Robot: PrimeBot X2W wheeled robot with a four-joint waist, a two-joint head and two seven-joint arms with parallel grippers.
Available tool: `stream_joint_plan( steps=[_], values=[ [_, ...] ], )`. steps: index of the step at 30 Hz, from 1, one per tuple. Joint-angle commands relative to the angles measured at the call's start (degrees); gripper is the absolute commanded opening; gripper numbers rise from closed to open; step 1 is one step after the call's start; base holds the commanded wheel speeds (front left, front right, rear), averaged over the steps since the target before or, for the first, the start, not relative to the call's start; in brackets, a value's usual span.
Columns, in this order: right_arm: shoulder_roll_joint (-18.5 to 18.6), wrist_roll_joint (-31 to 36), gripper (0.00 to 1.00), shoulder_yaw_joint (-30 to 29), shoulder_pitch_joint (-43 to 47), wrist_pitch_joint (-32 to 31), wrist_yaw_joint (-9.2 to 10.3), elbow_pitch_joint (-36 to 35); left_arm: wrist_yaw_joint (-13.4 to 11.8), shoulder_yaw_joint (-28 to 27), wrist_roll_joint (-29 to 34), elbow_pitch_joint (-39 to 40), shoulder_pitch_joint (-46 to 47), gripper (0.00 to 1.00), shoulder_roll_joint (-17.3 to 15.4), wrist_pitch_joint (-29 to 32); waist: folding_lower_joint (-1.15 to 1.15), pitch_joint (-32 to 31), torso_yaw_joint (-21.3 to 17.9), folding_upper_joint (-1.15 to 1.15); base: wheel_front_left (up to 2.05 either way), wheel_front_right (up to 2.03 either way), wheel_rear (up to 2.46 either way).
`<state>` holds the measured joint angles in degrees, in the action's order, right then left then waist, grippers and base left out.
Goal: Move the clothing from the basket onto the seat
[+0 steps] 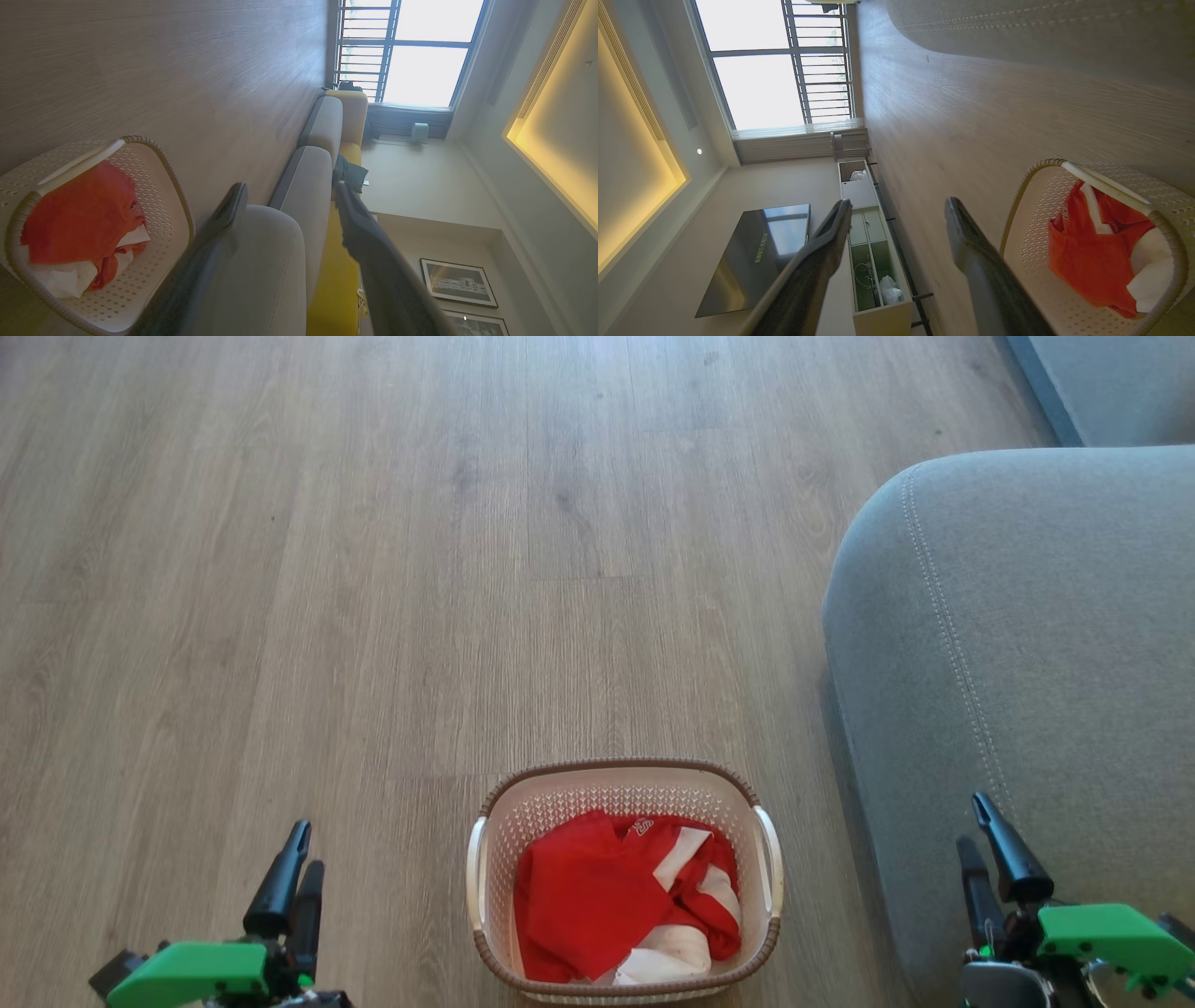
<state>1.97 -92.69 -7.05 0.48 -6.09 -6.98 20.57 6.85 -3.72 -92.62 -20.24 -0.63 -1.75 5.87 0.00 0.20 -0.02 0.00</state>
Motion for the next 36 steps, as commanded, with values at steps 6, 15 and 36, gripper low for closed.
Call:
stream_joint_plan(
  steps=[6,15,36],
  values=[
    [0.4,1.0,1.0,0.2,-2.3,1.3,-0.05,-3.4,0.1,-0.9,-0.1,2.8,2.5,1.0,-0.3,-1.2,0.0,0.0,0.0,0.0,0.0,0.0,0.0],
    [0.4,5.6,1.0,-0.7,-3.0,2.8,-0.09,-5.8,0.1,-2.7,2.6,4.5,2.9,1.0,-0.4,-2.7,0.0,0.1,0.1,0.0,0.0,0.0,0.0],
    [0.5,25.8,1.0,0.2,-7.0,6.4,-0.17,-11.5,-4.6,-2.7,21.1,13.4,3.7,1.0,-0.5,-6.3,0.0,-0.2,0.0,0.0,0.0,0.0,0.0]
  ],
)
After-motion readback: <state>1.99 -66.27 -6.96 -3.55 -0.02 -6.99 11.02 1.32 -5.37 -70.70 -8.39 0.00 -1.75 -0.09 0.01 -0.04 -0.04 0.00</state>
